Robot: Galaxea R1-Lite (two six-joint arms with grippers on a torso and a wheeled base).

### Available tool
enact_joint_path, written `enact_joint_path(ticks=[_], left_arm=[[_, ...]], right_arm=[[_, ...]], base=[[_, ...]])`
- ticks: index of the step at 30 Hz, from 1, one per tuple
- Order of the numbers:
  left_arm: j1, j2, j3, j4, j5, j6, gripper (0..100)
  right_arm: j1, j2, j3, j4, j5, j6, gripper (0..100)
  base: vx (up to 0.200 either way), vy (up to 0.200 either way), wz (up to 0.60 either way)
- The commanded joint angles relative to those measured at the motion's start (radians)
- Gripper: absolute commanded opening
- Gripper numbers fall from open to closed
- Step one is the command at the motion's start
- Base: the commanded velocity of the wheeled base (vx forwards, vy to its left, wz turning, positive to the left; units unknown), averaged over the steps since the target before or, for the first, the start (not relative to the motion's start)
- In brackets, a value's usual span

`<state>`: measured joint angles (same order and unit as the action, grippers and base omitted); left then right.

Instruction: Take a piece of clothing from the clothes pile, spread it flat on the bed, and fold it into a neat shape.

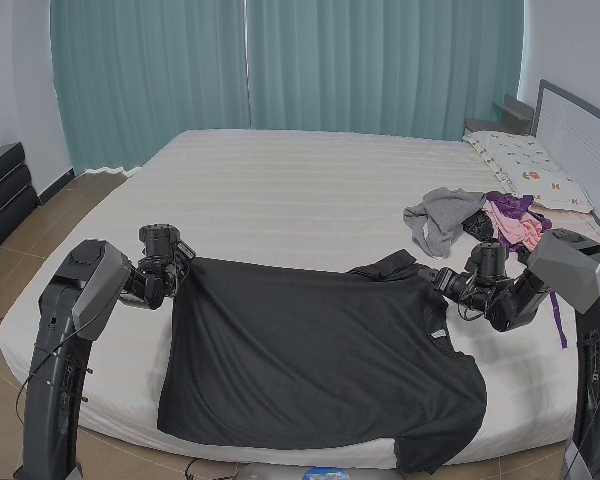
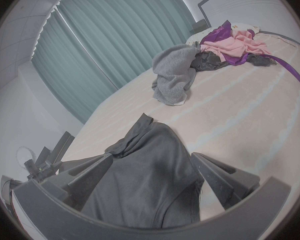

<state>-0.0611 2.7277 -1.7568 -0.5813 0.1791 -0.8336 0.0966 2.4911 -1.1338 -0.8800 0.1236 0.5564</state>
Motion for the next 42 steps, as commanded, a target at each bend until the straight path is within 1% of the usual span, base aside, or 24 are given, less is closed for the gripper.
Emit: enact_joint_path(ticks=[1,3,8,9,10,17,24,25,30,34,36,39,40,42], left_arm=[[0.004,-0.002,0.000,-0.015,0.014,-0.022,0],[0.009,0.000,-0.007,-0.023,0.025,-0.022,0],[0.010,0.006,-0.003,-0.046,0.033,-0.022,0],[0.010,0.006,-0.003,-0.046,0.033,-0.022,0],[0.010,0.009,0.000,-0.052,0.033,-0.022,0],[0.012,0.012,0.000,-0.055,0.033,-0.022,0],[0.010,0.017,0.003,-0.052,0.033,-0.022,0],[0.010,0.018,0.003,-0.052,0.033,-0.022,0],[0.010,0.020,0.003,-0.052,0.033,-0.022,0],[0.010,0.020,-0.010,-0.060,0.059,-0.021,0],[0.014,0.018,-0.018,-0.061,0.059,-0.022,0],[0.020,0.027,-0.059,-0.060,0.059,-0.021,0],[0.021,0.041,-0.095,-0.057,0.060,-0.021,0],[0.027,0.053,-0.125,-0.057,0.066,-0.021,0]], right_arm=[[-0.011,0.131,-0.199,0.136,-0.010,-0.007,100],[-0.014,0.132,-0.213,0.142,-0.010,-0.009,100],[-0.024,0.193,-0.363,0.157,-0.007,-0.010,100],[-0.024,0.193,-0.363,0.157,-0.007,-0.010,100],[-0.023,0.216,-0.399,0.162,-0.007,-0.010,100],[-0.003,0.230,-0.432,0.182,0.005,-0.012,100],[0.011,0.272,-0.486,0.187,0.004,-0.019,100],[0.011,0.273,-0.489,0.187,0.004,-0.021,0],[0.009,0.270,-0.517,0.177,0.004,-0.021,0],[0.003,0.269,-0.544,0.174,-0.001,-0.016,0],[0.002,0.269,-0.557,0.173,-0.007,-0.013,0],[0.000,0.273,-0.583,0.170,-0.021,-0.009,0],[0.000,0.275,-0.587,0.153,-0.038,-0.003,0],[0.003,0.279,-0.593,0.124,-0.048,0.004,0]], base=[[0.000,0.000,0.00],[0.000,0.000,0.00],[0.000,0.000,0.00],[0.000,0.000,0.00],[0.000,0.000,0.00],[0.000,0.000,0.00],[0.000,0.000,0.00],[0.000,0.000,0.00],[0.000,0.000,0.00],[0.000,0.000,0.00],[0.000,0.000,0.00],[0.000,0.000,0.00],[0.000,0.000,0.00],[0.000,0.000,0.00]])
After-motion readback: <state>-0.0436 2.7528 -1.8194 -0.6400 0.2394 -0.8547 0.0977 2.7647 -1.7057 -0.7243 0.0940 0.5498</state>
